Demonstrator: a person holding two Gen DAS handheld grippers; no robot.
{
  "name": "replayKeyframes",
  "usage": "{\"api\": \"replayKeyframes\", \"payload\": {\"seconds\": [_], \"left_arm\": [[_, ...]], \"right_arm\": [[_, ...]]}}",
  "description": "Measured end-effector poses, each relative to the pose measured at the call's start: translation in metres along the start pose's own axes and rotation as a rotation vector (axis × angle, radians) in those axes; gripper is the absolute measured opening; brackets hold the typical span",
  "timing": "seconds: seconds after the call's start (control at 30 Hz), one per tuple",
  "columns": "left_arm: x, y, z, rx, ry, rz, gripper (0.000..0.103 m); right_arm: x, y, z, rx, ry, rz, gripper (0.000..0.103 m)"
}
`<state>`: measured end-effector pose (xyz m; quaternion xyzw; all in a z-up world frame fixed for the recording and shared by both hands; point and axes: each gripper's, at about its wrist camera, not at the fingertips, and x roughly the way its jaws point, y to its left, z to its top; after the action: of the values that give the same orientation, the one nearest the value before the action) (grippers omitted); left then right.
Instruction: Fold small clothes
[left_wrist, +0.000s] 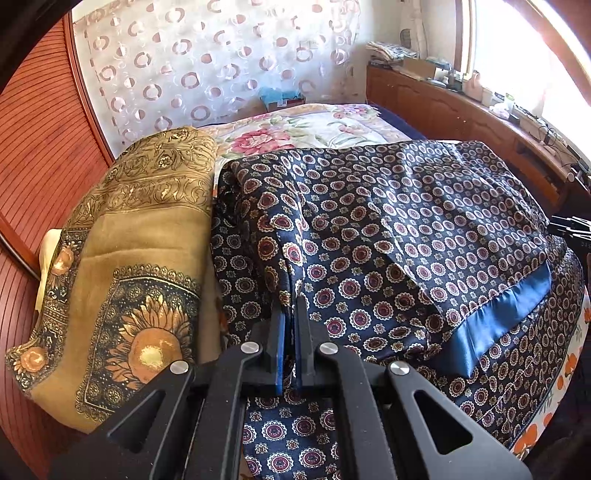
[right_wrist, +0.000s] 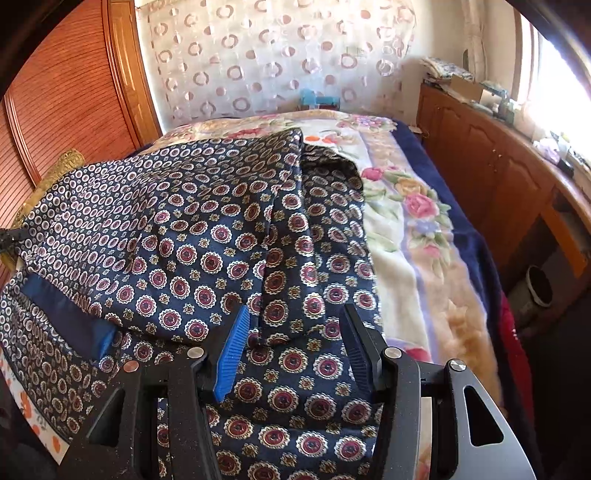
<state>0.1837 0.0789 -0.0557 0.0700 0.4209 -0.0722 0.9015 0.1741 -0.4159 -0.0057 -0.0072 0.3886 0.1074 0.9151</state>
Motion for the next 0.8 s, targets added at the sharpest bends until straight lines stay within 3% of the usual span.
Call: {"api": "replayKeyframes", "payload": {"seconds": [0.2,0.27,0.33,0.37,0.5,0.8], "left_arm": [[-0.005,-0.001,-0.005,-0.005,-0.015,-0.014,0.005],[-0.008,0.001,-0.006,-0.012,-0.027,-0.022,0.005],[-0.015,0.002,-0.006,-0.023,-0.046,-0.039,0.004],[-0.019,0.003,-0.007,-0.029,-0.057,-0.049,0.004],[-0.045,0.005,-0.009,-0.043,-0.108,-0.087,0.004],[-0.093,0.013,-0.034,-0.081,-0.178,-0.17,0.004]], "right_arm": [[0.012,0.006,0.008,-0.064,0.012,-0.008,0.05],[0.014,0.006,0.011,-0.074,0.013,0.001,0.041],[0.015,0.006,0.014,-0.087,0.014,0.017,0.01],[0.015,0.006,0.015,-0.09,0.015,0.039,0.006],[-0.003,0.004,0.015,-0.095,-0.058,0.116,0.004],[-0.076,-0.002,0.005,-0.123,-0.168,0.135,0.003]]}}
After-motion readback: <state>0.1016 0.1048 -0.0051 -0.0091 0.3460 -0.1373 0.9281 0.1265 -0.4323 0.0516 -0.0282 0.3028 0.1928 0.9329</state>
